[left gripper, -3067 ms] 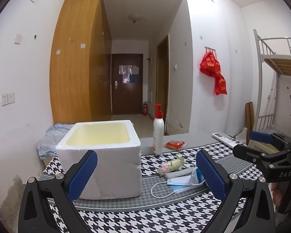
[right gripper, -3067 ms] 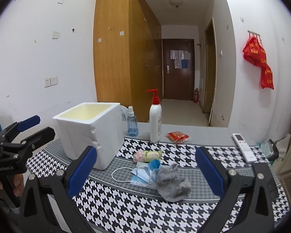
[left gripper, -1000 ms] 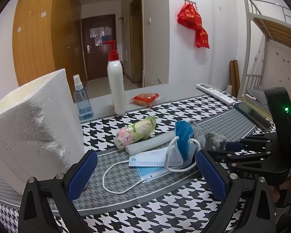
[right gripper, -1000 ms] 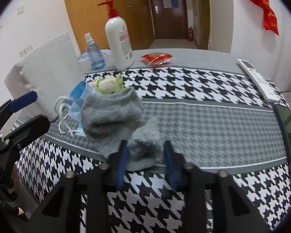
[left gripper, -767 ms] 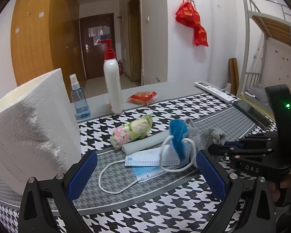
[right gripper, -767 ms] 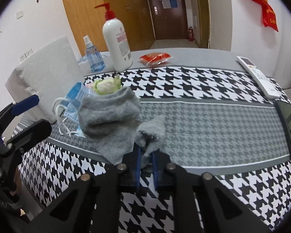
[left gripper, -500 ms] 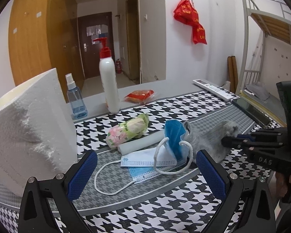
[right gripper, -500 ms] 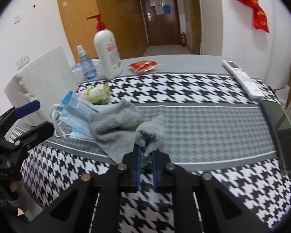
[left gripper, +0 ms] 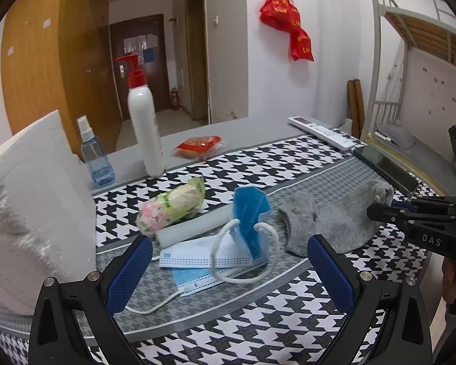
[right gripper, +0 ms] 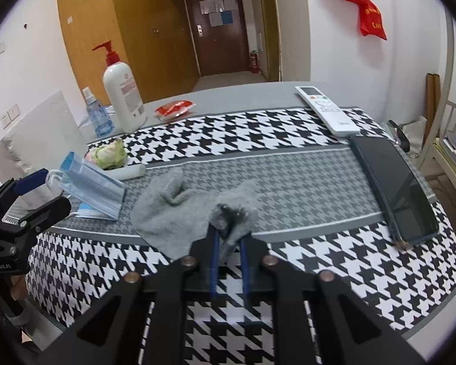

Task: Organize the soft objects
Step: 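Grasp the grey sock with the right tool while the left tool grasps the blue mask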

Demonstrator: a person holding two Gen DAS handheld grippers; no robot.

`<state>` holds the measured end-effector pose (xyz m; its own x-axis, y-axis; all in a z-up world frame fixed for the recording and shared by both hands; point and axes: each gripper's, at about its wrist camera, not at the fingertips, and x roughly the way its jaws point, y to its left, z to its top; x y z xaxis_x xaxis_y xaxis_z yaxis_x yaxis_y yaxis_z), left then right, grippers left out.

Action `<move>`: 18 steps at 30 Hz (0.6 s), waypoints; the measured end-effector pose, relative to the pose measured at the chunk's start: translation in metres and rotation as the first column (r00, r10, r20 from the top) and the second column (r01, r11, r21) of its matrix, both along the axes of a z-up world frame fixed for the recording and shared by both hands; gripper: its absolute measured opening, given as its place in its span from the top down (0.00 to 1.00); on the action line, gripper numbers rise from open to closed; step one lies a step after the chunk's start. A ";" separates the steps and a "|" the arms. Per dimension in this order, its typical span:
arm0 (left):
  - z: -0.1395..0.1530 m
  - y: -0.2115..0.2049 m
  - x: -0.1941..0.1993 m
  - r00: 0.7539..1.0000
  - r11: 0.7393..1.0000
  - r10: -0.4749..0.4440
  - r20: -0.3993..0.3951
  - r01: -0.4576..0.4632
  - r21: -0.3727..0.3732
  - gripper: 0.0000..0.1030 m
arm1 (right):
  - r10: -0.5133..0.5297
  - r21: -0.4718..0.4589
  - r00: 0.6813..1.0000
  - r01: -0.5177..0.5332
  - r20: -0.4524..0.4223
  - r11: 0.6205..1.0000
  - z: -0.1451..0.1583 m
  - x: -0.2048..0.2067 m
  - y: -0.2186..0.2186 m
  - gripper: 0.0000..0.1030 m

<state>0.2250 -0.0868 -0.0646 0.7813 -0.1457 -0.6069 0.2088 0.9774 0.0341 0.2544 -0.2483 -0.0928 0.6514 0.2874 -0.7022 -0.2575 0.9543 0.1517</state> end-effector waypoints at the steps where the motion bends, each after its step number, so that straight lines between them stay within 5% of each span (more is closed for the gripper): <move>1: -0.001 -0.001 0.002 1.000 1.000 -0.001 -0.008 0.001 0.001 0.01 | -0.001 -0.001 1.000 0.001 -0.004 1.000 -0.001 0.000 0.000 0.51; 3: -0.002 -0.003 0.005 1.000 1.000 -0.007 -0.024 0.007 -0.008 0.01 | -0.006 0.000 1.000 0.006 0.001 1.000 -0.001 -0.001 -0.001 0.39; 11: -0.007 -0.009 0.012 1.000 1.000 0.007 -0.027 -0.007 -0.024 0.01 | -0.004 0.000 1.000 0.004 -0.002 1.000 -0.003 -0.002 -0.002 0.39; 16: -0.011 -0.009 0.021 0.999 0.999 0.011 -0.047 -0.013 -0.039 0.11 | 0.001 0.009 1.000 -0.001 0.017 1.000 0.002 -0.006 -0.007 0.39; 18: -0.015 -0.009 0.025 0.998 0.999 0.012 -0.060 -0.014 -0.041 0.24 | 0.001 -0.001 1.000 -0.001 0.019 1.000 0.003 -0.006 -0.008 0.39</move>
